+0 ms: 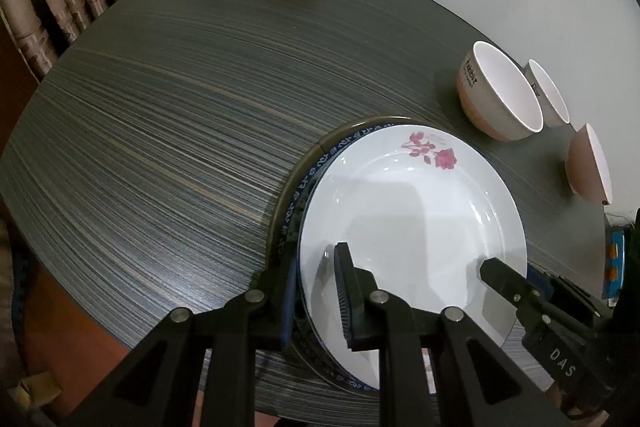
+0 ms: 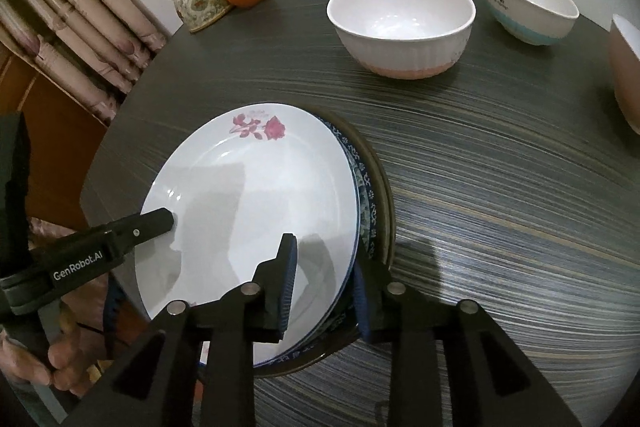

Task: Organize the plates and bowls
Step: 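Carry the pink-rose plate over the blue-and-white plates and lower it, then open the left tool to release the plate onto the stack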

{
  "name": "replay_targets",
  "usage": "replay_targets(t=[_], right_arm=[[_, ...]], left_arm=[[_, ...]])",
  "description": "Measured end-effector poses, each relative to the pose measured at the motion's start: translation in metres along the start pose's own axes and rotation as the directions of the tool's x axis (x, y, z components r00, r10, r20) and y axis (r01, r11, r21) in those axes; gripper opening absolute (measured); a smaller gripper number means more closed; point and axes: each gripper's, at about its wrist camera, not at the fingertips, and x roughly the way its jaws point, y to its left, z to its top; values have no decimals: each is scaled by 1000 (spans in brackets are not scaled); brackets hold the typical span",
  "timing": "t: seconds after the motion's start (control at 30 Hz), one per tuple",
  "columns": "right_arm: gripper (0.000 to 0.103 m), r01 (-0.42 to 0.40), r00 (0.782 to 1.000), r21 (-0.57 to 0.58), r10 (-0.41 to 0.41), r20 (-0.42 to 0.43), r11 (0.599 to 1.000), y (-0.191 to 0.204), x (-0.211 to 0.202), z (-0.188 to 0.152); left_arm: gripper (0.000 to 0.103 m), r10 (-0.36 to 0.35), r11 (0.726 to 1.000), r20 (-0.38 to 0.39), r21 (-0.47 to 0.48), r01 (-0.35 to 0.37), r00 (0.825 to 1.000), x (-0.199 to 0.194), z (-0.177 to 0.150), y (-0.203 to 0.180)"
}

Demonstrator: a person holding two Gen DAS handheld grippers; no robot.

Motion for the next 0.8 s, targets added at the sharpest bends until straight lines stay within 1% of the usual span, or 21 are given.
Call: replay_targets(t=[0.17,0.23,0.57,0.7,0.8], right_arm=[[37,19,1000,-23,-20,-24,1000,8,1,3],[38,31,999,-28,-31,-32,999,10,1,4],[40,59,997,-26,-60,-55,998,11,1,8],[42,66,997,-38,-68,-43,997,15,0,10],[44,58,998,-35,-59,-23,998,14,-4,10]], left_arm=[[18,7,1000,4,6,-7,1000,-2,-1,2],[19,5,1000,6,1,-5,1000,-2,-1,3],[27,13,1000,16,7,-13,1000,-3,-5,0],[32,25,999,58,32,-27,998,-11,-4,-7],[33,42,998,74,37,-45,996,-14,-4,-9]])
